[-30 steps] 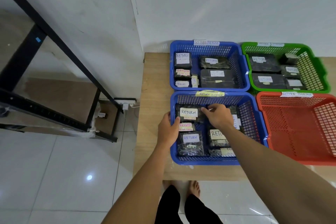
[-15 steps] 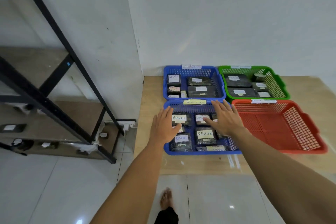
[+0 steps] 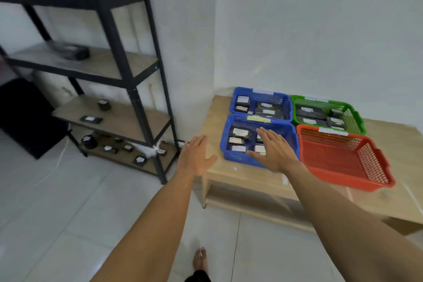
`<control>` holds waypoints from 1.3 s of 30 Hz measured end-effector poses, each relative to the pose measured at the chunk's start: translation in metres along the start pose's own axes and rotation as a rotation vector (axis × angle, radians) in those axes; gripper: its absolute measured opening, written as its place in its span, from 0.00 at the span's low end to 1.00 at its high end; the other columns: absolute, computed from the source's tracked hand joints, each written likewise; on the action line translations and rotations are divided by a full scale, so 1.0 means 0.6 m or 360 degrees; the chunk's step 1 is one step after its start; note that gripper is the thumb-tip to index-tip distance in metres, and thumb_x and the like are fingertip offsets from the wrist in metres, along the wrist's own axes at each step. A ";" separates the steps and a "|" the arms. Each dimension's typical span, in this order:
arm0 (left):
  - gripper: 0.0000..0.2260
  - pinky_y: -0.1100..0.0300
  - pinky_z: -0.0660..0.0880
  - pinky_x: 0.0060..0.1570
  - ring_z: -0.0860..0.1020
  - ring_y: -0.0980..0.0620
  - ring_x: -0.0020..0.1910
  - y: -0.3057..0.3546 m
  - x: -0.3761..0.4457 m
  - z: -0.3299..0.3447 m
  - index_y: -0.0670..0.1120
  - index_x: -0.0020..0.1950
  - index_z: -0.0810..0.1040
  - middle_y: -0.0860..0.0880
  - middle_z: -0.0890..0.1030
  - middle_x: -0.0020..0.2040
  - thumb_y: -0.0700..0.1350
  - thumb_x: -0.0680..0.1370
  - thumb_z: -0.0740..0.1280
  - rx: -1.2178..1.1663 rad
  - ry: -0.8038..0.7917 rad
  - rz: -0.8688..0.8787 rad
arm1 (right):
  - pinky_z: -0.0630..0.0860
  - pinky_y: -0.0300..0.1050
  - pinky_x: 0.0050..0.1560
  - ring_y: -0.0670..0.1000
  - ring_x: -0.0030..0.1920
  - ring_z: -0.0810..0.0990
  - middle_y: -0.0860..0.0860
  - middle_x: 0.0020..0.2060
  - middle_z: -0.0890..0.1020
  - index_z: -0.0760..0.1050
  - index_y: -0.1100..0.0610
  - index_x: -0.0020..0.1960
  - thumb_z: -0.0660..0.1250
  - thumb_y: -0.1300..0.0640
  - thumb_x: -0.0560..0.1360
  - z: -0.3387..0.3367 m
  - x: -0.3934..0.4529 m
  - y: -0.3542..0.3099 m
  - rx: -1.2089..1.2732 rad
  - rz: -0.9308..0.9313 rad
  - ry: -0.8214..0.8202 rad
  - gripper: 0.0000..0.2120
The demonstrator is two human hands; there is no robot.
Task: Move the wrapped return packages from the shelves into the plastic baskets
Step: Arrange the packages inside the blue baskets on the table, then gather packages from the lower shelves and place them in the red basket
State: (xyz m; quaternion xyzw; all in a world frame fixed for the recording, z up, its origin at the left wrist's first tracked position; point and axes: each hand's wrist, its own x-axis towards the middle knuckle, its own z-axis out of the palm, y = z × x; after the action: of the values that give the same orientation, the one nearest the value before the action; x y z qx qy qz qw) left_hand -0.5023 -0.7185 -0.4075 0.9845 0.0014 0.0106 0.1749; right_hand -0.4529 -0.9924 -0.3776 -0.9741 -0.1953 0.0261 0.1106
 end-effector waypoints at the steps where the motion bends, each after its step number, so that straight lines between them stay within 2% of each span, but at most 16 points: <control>1: 0.35 0.46 0.59 0.76 0.62 0.44 0.78 -0.011 -0.022 -0.009 0.44 0.79 0.61 0.45 0.65 0.79 0.61 0.79 0.64 -0.0030 0.0047 0.0006 | 0.53 0.53 0.81 0.53 0.82 0.54 0.49 0.83 0.55 0.51 0.53 0.84 0.59 0.30 0.78 0.005 -0.009 -0.021 0.0046 -0.0060 -0.0005 0.43; 3: 0.33 0.47 0.65 0.72 0.68 0.43 0.74 -0.034 -0.070 -0.028 0.43 0.76 0.67 0.44 0.71 0.74 0.61 0.78 0.67 -0.0124 0.0078 -0.0021 | 0.57 0.52 0.79 0.53 0.81 0.57 0.49 0.82 0.59 0.55 0.53 0.83 0.61 0.30 0.78 0.021 -0.026 -0.070 0.0103 -0.0183 -0.0049 0.42; 7: 0.29 0.49 0.69 0.69 0.72 0.44 0.71 -0.092 -0.159 -0.060 0.45 0.74 0.70 0.45 0.74 0.71 0.58 0.78 0.69 -0.0369 0.0097 -0.0112 | 0.62 0.53 0.77 0.53 0.79 0.61 0.48 0.80 0.62 0.58 0.51 0.82 0.62 0.32 0.78 0.060 -0.044 -0.173 0.0202 -0.0323 -0.0175 0.40; 11: 0.30 0.54 0.65 0.72 0.68 0.49 0.75 -0.175 -0.239 -0.084 0.46 0.77 0.68 0.48 0.70 0.76 0.58 0.79 0.69 -0.0577 0.0076 -0.0280 | 0.60 0.50 0.77 0.53 0.78 0.63 0.51 0.80 0.63 0.60 0.52 0.81 0.63 0.35 0.79 0.090 -0.049 -0.278 0.0258 -0.0457 -0.0302 0.37; 13: 0.32 0.53 0.64 0.73 0.65 0.49 0.77 -0.221 -0.274 -0.096 0.47 0.78 0.66 0.48 0.68 0.77 0.59 0.79 0.69 -0.0643 0.0071 -0.0351 | 0.62 0.50 0.77 0.53 0.78 0.64 0.50 0.79 0.65 0.61 0.51 0.80 0.62 0.32 0.78 0.103 -0.049 -0.330 0.0285 -0.0507 -0.0353 0.38; 16: 0.32 0.57 0.62 0.71 0.64 0.49 0.77 -0.294 -0.323 -0.113 0.46 0.79 0.65 0.48 0.67 0.78 0.57 0.79 0.70 -0.0697 0.0058 -0.0457 | 0.65 0.52 0.76 0.52 0.76 0.67 0.48 0.77 0.68 0.62 0.48 0.79 0.53 0.20 0.72 0.134 -0.043 -0.408 0.0337 -0.0534 -0.0384 0.45; 19: 0.32 0.56 0.62 0.72 0.65 0.48 0.77 -0.374 -0.362 -0.130 0.47 0.79 0.65 0.48 0.67 0.78 0.57 0.79 0.70 -0.0760 0.0037 -0.0501 | 0.64 0.53 0.77 0.52 0.77 0.65 0.49 0.78 0.67 0.62 0.48 0.80 0.50 0.17 0.69 0.169 -0.040 -0.492 0.0419 -0.0476 -0.0395 0.50; 22: 0.32 0.53 0.63 0.73 0.64 0.49 0.77 -0.454 -0.392 -0.152 0.48 0.79 0.64 0.48 0.66 0.78 0.57 0.79 0.69 -0.0803 -0.0032 -0.0504 | 0.61 0.52 0.78 0.53 0.79 0.63 0.49 0.79 0.64 0.60 0.49 0.81 0.58 0.27 0.77 0.201 -0.052 -0.588 0.0464 -0.0414 -0.0421 0.40; 24: 0.32 0.54 0.64 0.72 0.65 0.49 0.76 -0.505 -0.405 -0.165 0.48 0.79 0.65 0.49 0.67 0.78 0.58 0.79 0.69 -0.0821 -0.0057 -0.0484 | 0.60 0.50 0.77 0.52 0.78 0.63 0.49 0.80 0.64 0.60 0.50 0.81 0.60 0.31 0.79 0.227 -0.056 -0.645 0.0493 -0.0359 -0.0440 0.38; 29: 0.31 0.52 0.67 0.72 0.67 0.49 0.75 -0.636 -0.420 -0.184 0.51 0.78 0.66 0.50 0.69 0.77 0.61 0.78 0.68 -0.0841 -0.0160 -0.0464 | 0.65 0.55 0.75 0.54 0.76 0.67 0.51 0.77 0.68 0.62 0.50 0.80 0.59 0.28 0.76 0.292 -0.050 -0.769 0.0618 -0.0199 -0.0433 0.40; 32: 0.31 0.52 0.67 0.72 0.67 0.50 0.75 -0.713 -0.416 -0.188 0.51 0.78 0.65 0.51 0.68 0.78 0.60 0.79 0.68 -0.0870 -0.0222 -0.0463 | 0.65 0.52 0.73 0.54 0.75 0.68 0.50 0.76 0.69 0.63 0.50 0.79 0.60 0.32 0.78 0.333 -0.031 -0.827 0.0653 -0.0128 -0.0457 0.36; 39: 0.31 0.51 0.68 0.72 0.67 0.50 0.76 -0.913 -0.333 -0.176 0.53 0.78 0.65 0.52 0.67 0.78 0.62 0.79 0.67 -0.0845 -0.0405 -0.0452 | 0.68 0.51 0.71 0.52 0.72 0.71 0.51 0.75 0.71 0.65 0.51 0.78 0.61 0.31 0.78 0.459 0.091 -0.931 0.0782 0.0112 -0.0418 0.35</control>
State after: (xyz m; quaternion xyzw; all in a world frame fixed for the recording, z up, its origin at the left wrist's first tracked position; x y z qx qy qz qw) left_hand -0.7041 -0.1694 -0.5008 0.8879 0.1140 -0.1371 0.4241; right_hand -0.6377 -0.4123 -0.5204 -0.9126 -0.1617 0.2025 0.3163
